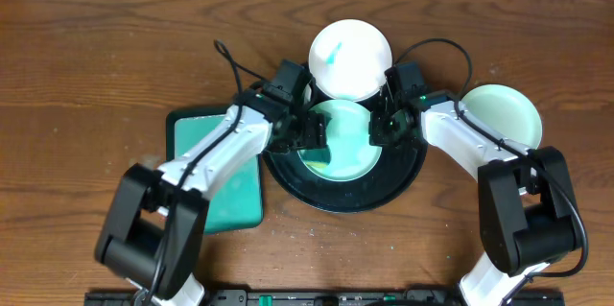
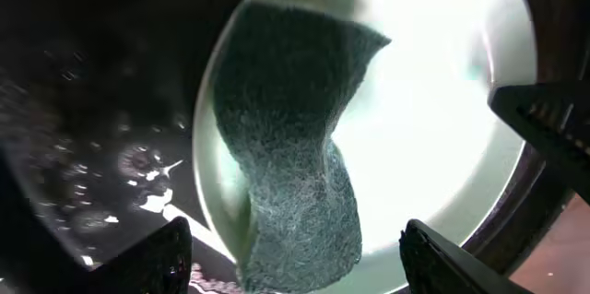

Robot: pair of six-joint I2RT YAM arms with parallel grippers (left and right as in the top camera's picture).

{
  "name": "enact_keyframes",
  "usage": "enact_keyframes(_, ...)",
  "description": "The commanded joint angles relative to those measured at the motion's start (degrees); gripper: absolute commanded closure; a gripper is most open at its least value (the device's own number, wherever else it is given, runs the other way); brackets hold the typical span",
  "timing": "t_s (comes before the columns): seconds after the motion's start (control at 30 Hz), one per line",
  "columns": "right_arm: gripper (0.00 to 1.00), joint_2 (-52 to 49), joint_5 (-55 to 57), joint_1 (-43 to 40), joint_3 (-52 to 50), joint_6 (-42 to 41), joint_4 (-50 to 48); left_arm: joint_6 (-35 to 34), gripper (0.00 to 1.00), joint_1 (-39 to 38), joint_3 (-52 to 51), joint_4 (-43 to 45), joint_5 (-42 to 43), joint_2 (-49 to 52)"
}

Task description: Clean dirty plates on tray and stack at the side

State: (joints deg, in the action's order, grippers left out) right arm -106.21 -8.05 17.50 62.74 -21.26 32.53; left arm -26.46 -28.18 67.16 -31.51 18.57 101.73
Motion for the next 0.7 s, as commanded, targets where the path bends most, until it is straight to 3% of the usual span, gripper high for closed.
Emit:
enact_keyframes(0.0, 0.99, -0.20, 6.05, -0.90, -0.17, 0.09, 0.48, 4.50, 0.30, -1.01, 0.57, -0.39, -5.86, 0.11)
enact_keyframes(0.07, 0.99, -0.20, 6.05, -0.90, -0.17, 0.09, 0.48, 4.87, 0.33, -2.23, 0.57, -0.15, -8.55, 1.38)
enact_keyframes(0.13, 0.99, -0.20, 6.05, -0.90, -0.17, 0.09, 0.50, 5.75, 0.45, -3.89, 0.59, 1.07, -9.46, 3.23)
enact_keyframes(0.23, 0.99, -0.20, 6.05, -0.90, -0.17, 0.09, 0.63, 5.95, 0.45, -5.86, 0.59, 3.23, -12.04, 6.36)
enact_keyframes(0.27, 0.99, -0.20, 6.03, -0.90, -0.17, 0.09, 0.79, 5.68, 0.50, -5.92, 0.59, 3.89, -11.98, 7.06)
enact_keyframes(0.37, 0.99, -0.20, 6.05, -0.90, -0.17, 0.09, 1.11, 4.72, 0.81, -5.51, 0.59, 4.66, -11.98, 7.17)
enact_keyframes(0.4, 0.99, -0.20, 6.03, -0.90, -0.17, 0.09, 1.11, 4.17, 0.87, -5.49, 0.59, 4.70, -12.00, 7.17)
enact_keyframes(0.53, 0.99, -0.20, 6.05, -0.90, -0.17, 0.09, 1.18, 2.97, 0.84, -5.49, 1.31, 3.37, -11.28, 7.13)
enact_keyframes(0.57, 0.99, -0.20, 6.05, -0.90, -0.17, 0.09, 1.31, 3.02, 0.76, -5.49, 1.97, 2.64, -11.08, 7.13)
enact_keyframes(0.63, 0.99, -0.20, 6.05, -0.90, -0.17, 0.09, 1.36, 3.04, 0.24, -5.49, 4.79, -0.85, -11.04, 7.10)
enact_keyframes(0.67, 0.99, -0.20, 6.05, -0.90, -0.17, 0.09, 1.33, 3.06, 0.23, -5.49, 10.05, -7.76, -11.04, 7.02)
